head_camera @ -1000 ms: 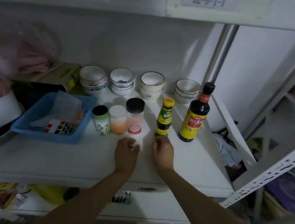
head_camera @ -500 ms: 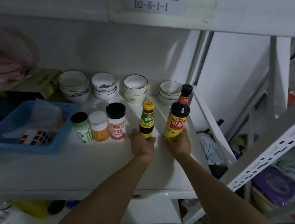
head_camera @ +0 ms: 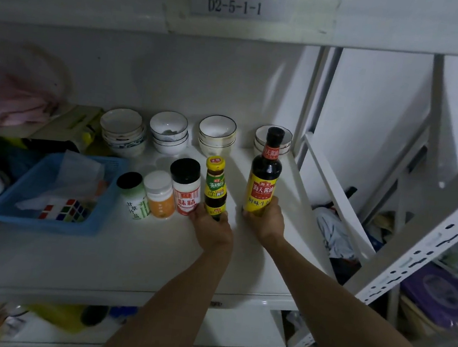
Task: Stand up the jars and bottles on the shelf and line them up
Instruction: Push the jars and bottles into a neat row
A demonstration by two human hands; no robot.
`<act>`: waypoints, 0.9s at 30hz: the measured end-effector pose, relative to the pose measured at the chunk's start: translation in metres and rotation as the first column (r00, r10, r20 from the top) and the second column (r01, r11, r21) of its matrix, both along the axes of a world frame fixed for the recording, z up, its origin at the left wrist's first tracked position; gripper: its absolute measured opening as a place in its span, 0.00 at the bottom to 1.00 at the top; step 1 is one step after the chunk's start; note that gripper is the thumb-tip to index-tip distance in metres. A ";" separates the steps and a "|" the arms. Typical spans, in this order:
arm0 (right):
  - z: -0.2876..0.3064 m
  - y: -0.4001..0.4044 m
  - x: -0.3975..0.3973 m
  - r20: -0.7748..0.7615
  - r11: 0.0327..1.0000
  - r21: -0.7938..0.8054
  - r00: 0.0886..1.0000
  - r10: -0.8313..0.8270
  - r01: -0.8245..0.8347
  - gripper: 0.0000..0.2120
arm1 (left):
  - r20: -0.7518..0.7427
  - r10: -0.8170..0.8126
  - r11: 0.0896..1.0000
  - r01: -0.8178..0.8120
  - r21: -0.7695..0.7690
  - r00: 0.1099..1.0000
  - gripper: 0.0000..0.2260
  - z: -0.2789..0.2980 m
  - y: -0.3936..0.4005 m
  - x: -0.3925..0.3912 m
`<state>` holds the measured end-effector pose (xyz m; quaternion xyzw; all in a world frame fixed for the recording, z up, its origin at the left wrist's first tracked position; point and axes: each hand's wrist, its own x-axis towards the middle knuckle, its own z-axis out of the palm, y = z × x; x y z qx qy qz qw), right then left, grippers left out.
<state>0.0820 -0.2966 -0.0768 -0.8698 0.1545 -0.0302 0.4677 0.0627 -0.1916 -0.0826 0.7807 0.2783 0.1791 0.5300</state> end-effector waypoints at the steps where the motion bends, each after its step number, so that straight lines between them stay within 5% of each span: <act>1: 0.001 0.003 0.000 0.000 1.000 0.000 1.000 0.003 -0.003 0.29 | -0.008 0.008 1.000 -0.008 -0.001 1.000 0.24 0.002 -0.001 -0.001; 13: 0.007 0.035 -0.007 0.013 0.996 0.015 0.996 0.089 -0.090 0.30 | -0.079 0.086 0.982 -0.098 -0.164 0.993 0.22 0.002 0.003 0.002; 27: 0.017 0.039 -0.022 -0.080 0.998 0.002 0.994 0.069 -0.069 0.34 | -0.125 -0.019 0.988 -0.001 -0.153 0.992 0.22 0.007 0.018 -0.006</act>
